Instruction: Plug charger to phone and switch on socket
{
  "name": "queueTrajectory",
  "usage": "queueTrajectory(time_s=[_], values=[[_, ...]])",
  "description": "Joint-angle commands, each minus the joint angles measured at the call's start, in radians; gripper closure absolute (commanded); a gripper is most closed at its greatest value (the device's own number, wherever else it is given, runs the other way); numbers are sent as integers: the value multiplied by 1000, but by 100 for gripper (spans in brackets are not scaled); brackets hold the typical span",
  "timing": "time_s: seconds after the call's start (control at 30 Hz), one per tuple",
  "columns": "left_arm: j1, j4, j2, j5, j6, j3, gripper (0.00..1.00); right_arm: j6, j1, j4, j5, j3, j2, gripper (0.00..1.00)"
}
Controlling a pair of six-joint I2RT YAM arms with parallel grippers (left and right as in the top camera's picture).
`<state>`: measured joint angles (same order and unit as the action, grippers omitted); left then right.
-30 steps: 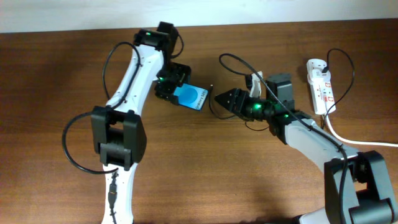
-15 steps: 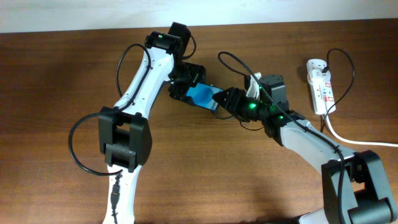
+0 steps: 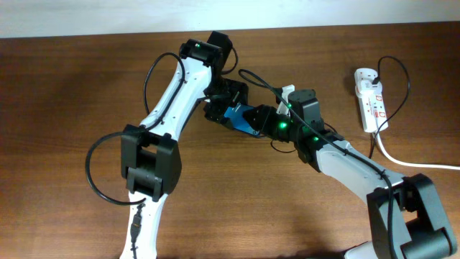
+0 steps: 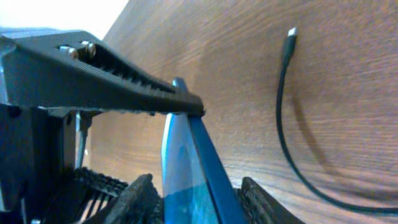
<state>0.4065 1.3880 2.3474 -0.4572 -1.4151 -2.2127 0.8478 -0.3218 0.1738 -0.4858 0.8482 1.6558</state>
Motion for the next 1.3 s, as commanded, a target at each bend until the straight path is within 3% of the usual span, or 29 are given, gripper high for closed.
queueTrajectory(time_s=[0.0, 0.67, 1.27], values=[[0, 5, -5, -22, -5, -23, 100, -29, -5, 10, 27, 8, 3, 59], [0, 12, -5, -22, -5, -23, 100, -20, -31, 7, -19, 8, 3, 66], [-2, 12, -5, -23, -5, -23, 100, -20, -31, 8, -34, 8, 3, 92]])
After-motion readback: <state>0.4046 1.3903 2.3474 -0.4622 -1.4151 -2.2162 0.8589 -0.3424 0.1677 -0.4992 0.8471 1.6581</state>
